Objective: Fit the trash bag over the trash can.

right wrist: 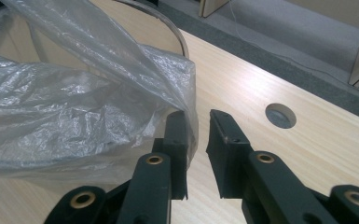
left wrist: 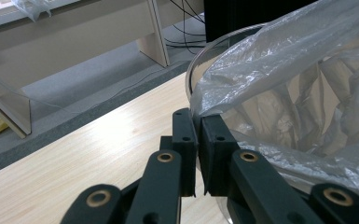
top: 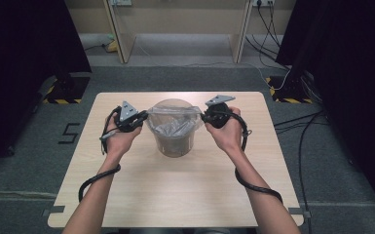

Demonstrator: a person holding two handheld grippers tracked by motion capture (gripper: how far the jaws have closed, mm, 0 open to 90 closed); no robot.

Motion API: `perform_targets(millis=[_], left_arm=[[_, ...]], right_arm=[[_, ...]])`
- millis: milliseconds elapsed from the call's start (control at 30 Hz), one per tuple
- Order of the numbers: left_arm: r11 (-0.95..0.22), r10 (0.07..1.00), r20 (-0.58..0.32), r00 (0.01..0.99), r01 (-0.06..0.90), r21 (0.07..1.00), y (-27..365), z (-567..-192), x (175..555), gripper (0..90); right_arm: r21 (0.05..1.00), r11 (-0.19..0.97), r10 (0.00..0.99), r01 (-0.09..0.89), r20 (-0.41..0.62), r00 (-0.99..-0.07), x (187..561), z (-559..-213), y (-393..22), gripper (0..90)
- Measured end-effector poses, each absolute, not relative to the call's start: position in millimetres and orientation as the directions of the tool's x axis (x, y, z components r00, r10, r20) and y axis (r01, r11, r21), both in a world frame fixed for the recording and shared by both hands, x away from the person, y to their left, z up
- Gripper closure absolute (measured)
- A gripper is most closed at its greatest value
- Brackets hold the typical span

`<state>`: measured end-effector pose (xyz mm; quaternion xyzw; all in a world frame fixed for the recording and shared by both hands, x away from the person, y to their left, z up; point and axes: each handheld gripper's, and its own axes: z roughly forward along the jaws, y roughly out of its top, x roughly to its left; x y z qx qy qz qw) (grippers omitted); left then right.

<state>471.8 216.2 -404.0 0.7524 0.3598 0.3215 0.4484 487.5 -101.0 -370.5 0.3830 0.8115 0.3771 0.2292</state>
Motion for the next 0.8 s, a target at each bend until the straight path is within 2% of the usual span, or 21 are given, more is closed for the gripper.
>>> perform_targets(millis=[633, 733, 800], left_arm=[[-0.347, 0.827, 0.181, 0.533, 0.229, 0.909, 214.7, -401.0, 472.4, 84.7], [-0.346, 0.827, 0.182, 0.533, 0.227, 0.910, 214.6, -400.2, 472.5, 84.7], [-0.346, 0.826, 0.181, 0.533, 0.227, 0.910, 214.3, -399.6, 472.7, 84.7]], right_arm=[[0.834, 0.415, 0.755, 0.364, -0.092, -0.649, 478.2, -343.9, -97.0, 66.0], [0.833, 0.419, 0.750, 0.362, -0.092, -0.655, 477.6, -342.4, -94.7, 65.8], [0.825, 0.432, 0.747, 0.363, -0.102, -0.657, 479.7, -342.6, -91.5, 69.0]])
